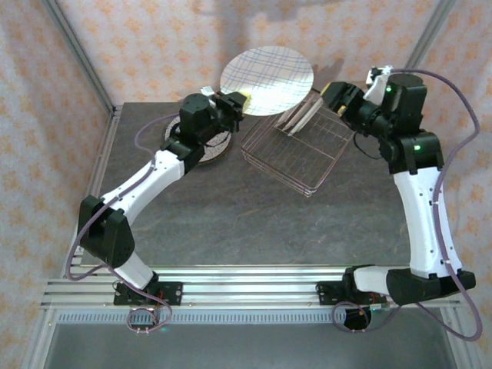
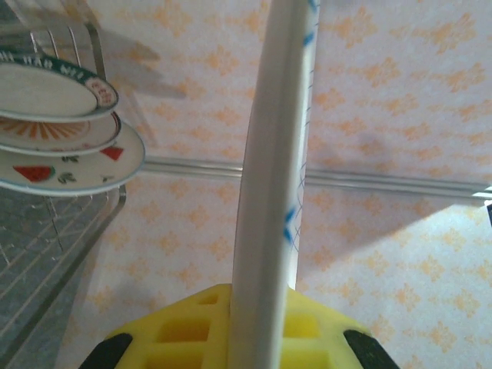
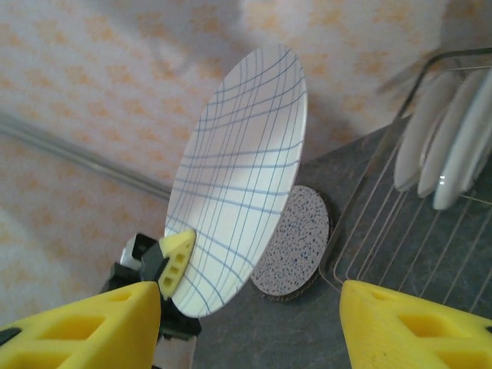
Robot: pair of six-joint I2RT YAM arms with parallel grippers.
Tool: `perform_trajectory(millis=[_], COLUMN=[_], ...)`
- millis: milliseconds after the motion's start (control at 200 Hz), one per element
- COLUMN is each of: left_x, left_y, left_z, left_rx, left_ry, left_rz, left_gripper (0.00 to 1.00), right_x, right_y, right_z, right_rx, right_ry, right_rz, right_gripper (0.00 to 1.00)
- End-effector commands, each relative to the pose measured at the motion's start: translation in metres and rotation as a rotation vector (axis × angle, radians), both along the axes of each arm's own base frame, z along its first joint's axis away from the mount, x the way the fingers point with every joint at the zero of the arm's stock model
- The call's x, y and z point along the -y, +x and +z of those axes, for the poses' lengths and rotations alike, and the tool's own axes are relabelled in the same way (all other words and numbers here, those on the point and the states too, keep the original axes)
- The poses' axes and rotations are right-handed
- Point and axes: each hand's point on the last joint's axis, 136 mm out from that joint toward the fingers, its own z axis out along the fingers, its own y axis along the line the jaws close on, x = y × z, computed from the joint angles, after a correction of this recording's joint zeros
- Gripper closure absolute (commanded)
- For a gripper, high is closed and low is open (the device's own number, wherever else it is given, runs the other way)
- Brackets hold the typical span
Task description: Unload the plates from the dish rack
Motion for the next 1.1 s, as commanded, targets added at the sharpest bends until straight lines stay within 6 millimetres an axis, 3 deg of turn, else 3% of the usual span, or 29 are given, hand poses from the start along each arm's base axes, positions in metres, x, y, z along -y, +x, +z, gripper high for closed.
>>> perform_trajectory(millis=[0, 155, 195, 340, 596, 776, 1096], left_x=[-0.028, -0.068, -0.079, -0.119, -0.182, -0.205, -0.215], left_y=[-0.009, -0.006, -0.006, -0.007, -0.011, -0.008, 0.012], left_z=[0.035, 0.016, 0.011, -0.011, -0.071, -0.111, -0.168], left_rx=[0.125, 0.103, 0.100, 0.078, 0.020, 0.009, -0.046], left_ry=[-0.011, 0.024, 0.029, 0.068, 0.130, 0.143, 0.176], left_rz=[0.031, 0.107, 0.128, 0.206, 0.346, 0.396, 0.409], left_gripper=[1.00, 1.00, 1.00, 1.00, 1.00, 1.00, 1.00], right_x=[-0.021, -0.056, -0.059, -0.082, -0.105, -0.112, -0.115], right_y=[-0.009, -0.016, -0.028, -0.038, -0.045, -0.044, -0.040], right_z=[0.031, 0.021, 0.029, 0.023, 0.006, 0.000, -0.007], right_rx=[0.248, 0.408, 0.474, 0.558, 0.619, 0.609, 0.575], right_ry=[-0.115, -0.231, -0.241, -0.309, -0.396, -0.392, -0.374], right_rz=[0.069, 0.172, 0.190, 0.273, 0.341, 0.359, 0.363], right_gripper=[0.37, 0.36, 0.34, 0.32, 0.30, 0.30, 0.30])
